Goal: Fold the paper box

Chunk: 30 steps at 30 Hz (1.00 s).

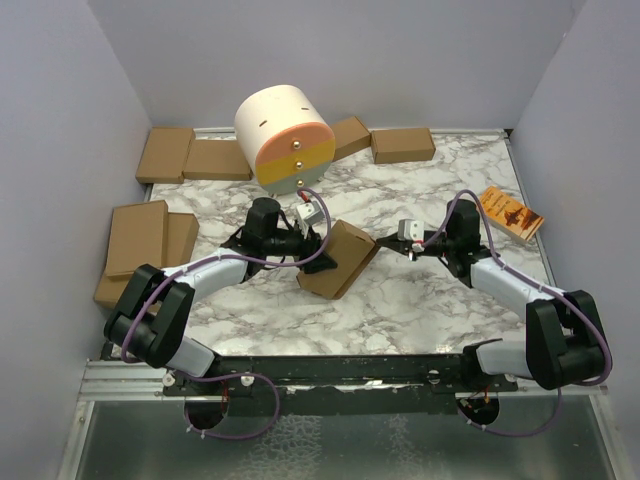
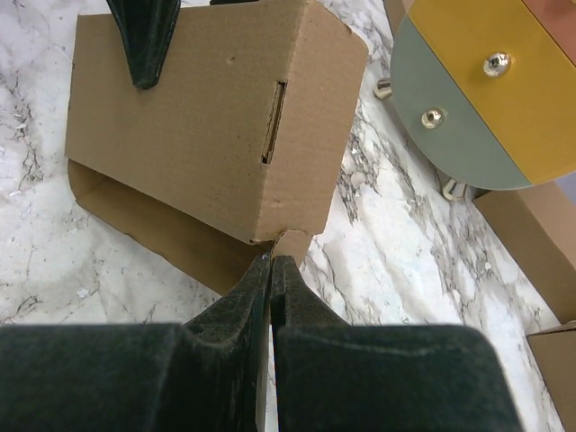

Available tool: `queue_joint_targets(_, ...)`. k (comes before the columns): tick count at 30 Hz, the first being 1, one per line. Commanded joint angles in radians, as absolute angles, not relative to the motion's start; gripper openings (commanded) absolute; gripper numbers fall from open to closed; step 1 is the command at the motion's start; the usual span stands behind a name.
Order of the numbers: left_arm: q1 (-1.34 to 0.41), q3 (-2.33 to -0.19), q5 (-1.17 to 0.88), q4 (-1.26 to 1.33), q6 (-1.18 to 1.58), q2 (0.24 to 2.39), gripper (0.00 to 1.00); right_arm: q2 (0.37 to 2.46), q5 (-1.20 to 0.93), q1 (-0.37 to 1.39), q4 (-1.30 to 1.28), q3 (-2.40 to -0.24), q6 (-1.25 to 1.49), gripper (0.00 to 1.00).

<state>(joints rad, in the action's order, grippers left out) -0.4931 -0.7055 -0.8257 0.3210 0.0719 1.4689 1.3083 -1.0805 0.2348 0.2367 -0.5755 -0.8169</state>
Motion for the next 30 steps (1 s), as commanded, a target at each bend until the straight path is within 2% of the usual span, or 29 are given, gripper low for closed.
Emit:
queue_joint_targets(1,-0.483,-0.692,-0.757,0.337,0.04,1.462,0.25,1.292,-1.079,0.245,0.174,-0.553,-0.836,0.01)
queue_joint_targets(30,-0.48,-0.683,-0.761,0.348,0.042,1.454,0.25,1.277,-1.071,0.245,0.093,-0.529,-0.992,0.01)
